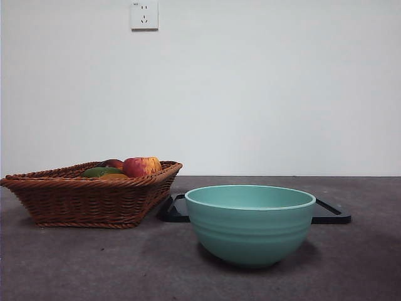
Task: Pick up the wifruite, put it on the bowl, pick up the plate, put it on desk
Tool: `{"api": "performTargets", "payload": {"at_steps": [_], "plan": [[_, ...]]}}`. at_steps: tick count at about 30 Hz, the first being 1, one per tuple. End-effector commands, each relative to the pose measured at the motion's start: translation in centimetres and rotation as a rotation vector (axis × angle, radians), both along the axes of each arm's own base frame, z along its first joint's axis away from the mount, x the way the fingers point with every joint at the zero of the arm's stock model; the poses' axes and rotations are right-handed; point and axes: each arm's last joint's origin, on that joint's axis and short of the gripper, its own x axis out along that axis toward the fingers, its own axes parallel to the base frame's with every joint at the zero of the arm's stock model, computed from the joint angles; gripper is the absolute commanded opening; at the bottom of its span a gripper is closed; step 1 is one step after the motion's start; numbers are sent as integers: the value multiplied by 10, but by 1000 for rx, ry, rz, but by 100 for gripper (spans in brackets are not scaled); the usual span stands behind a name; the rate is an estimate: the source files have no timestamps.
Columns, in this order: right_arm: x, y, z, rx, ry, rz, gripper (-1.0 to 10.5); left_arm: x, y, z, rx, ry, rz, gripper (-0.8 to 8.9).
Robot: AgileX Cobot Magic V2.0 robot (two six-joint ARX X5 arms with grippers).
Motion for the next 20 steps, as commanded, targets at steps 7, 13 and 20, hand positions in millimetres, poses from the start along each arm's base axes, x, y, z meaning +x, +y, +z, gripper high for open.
{"api": "performTargets", "payload": {"at_steps": [7, 13, 20], "plan": [[-8, 1, 41, 64, -119, 14, 7, -8, 0, 36, -128, -93, 16, 10], [-24, 1, 85, 26, -250, 20, 7, -23, -1, 78, -117, -175, 6, 10], [-42, 1, 131, -81, -269, 40, 7, -41, -4, 123, -40, -143, -32, 10]]}}
